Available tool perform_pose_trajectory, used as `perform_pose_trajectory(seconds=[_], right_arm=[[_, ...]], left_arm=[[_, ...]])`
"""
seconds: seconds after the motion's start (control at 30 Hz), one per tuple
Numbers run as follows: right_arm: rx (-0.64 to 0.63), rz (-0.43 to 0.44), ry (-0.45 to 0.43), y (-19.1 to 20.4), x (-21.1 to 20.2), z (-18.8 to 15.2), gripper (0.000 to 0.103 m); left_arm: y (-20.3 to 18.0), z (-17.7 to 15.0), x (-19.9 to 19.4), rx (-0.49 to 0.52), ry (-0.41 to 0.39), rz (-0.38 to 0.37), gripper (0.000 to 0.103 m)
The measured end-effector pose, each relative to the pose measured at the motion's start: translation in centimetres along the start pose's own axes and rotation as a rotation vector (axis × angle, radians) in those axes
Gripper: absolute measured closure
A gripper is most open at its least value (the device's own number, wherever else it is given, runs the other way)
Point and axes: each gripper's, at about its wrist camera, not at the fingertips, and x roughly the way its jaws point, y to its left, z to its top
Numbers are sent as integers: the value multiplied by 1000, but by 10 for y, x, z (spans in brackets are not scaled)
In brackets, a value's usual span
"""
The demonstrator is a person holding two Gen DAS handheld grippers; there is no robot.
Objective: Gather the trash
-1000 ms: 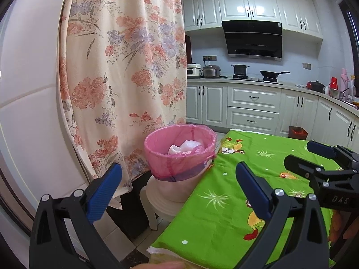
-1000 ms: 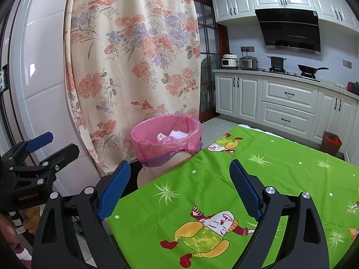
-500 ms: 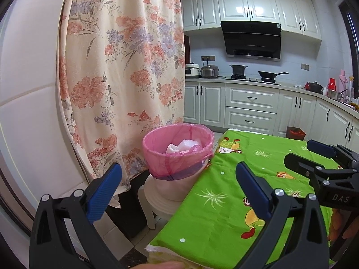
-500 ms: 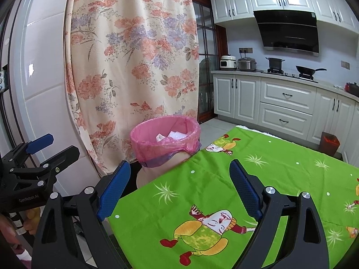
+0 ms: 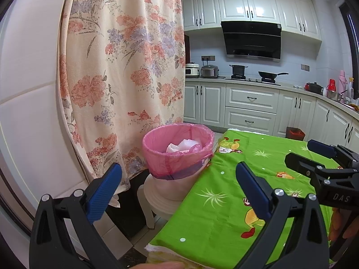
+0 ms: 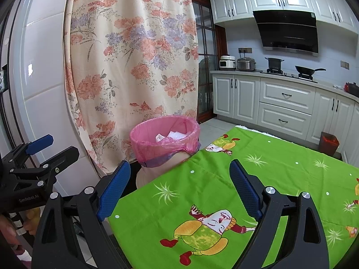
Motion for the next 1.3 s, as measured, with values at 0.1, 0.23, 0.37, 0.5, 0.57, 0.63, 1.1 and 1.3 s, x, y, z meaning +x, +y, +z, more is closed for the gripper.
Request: perform_pose_trajectory(seconds=[0.1, 0.23, 0.37, 0.5, 0.57, 0.63, 1.1, 1.3], right_arm=[[3, 0, 3, -1, 1, -1, 19], [4, 1, 4, -1, 1, -1, 19], [1, -1, 7, -1, 2, -1, 19], [-3, 0, 9, 0, 3, -2, 19], [-3, 1, 11, 0, 3, -3, 19], [-3, 0, 10, 0, 3, -3, 19], [-9, 7, 5, 3, 1, -3, 19], [-6, 6, 8, 4, 2, -3, 19]], left_arm=[[1, 0, 1, 0, 1, -1, 5], [2, 0, 1, -3, 4, -3, 5], [3, -1, 3, -8, 6, -3, 5], [4, -1, 2, -13, 7, -3, 5], [4, -1, 3, -12, 8, -5, 5], [4, -1, 3, -12, 9, -6, 5], [5, -1, 4, -14, 16, -6, 5], [5, -2, 6, -10, 17, -7, 5]])
